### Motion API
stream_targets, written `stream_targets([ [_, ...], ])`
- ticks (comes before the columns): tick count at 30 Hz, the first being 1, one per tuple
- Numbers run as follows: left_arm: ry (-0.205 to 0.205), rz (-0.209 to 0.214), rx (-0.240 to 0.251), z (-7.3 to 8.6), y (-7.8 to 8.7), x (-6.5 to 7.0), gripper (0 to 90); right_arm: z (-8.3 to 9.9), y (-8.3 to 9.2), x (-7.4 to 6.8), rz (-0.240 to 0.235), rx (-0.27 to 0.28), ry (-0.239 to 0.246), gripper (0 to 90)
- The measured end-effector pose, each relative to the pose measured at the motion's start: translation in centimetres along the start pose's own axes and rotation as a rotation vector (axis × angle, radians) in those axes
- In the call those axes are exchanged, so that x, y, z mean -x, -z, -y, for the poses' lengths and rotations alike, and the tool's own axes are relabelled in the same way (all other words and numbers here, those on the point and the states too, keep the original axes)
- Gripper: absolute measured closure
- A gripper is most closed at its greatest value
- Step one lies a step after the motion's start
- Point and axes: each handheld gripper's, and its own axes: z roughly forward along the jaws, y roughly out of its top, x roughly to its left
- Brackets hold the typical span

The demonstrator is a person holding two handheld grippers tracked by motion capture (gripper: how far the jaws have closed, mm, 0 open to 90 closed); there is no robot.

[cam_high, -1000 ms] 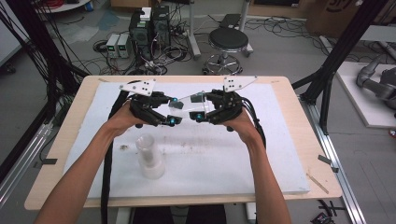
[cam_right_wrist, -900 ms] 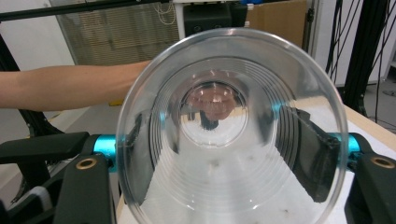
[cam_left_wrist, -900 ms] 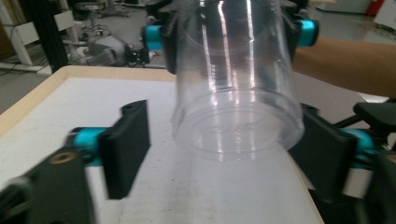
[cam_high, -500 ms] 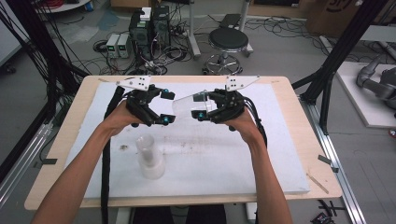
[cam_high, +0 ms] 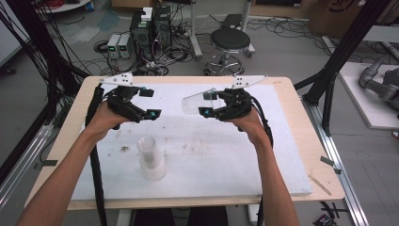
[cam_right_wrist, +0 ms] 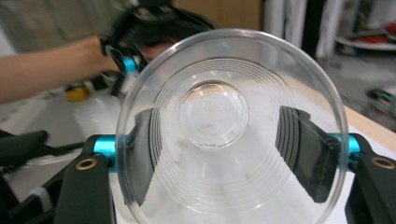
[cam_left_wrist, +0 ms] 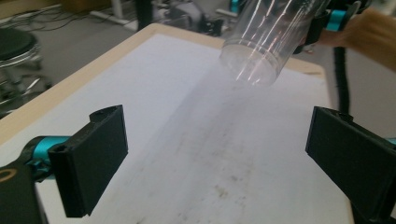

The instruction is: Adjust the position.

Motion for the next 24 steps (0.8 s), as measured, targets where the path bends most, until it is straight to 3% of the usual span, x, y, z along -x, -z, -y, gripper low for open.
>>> stream_targets([
  [1, 0.003, -0.026, -0.013, 0.1, 0.3, 0.0, 5.7, 0.0, 0.1, 0.1, 0.022, -0.018, -0.003, 31.1],
  [2, 0.014, -0.09, -0.017, 0.7, 1.3, 0.1, 5.7, 0.0, 0.3, 0.2, 0.055, -0.043, -0.006, 31.1],
  [6, 0.065, -0.203, 0.021, 2.1, 3.4, -0.3, 5.8, -0.1, 0.7, 0.3, 0.119, -0.106, -0.014, 31.1],
  [7, 0.065, -0.203, 0.021, 2.1, 3.4, -0.3, 5.7, -0.1, 0.7, 0.3, 0.119, -0.106, -0.014, 31.1],
  [10, 0.101, -0.27, 0.043, 3.4, 4.7, -0.4, 5.7, -0.2, 0.9, 0.4, 0.154, -0.146, -0.018, 31.1],
  [12, 0.119, -0.318, 0.051, 4.6, 5.7, -0.3, 5.7, -0.3, 1.0, 0.5, 0.188, -0.202, -0.026, 31.1],
  [14, 0.121, -0.334, 0.05, 5.0, 5.9, -0.2, 5.8, -0.3, 1.1, 0.5, 0.193, -0.219, -0.028, 31.1],
  [17, 0.128, -0.385, 0.058, 6.7, 6.3, 0.7, 5.8, -0.5, 1.2, 0.7, 0.23, -0.293, -0.049, 31.1],
  [24, 0.17, -0.427, 0.096, 9.7, 6.4, 1.8, 5.8, -0.7, 1.1, 0.9, 0.27, -0.385, -0.063, 31.2],
])
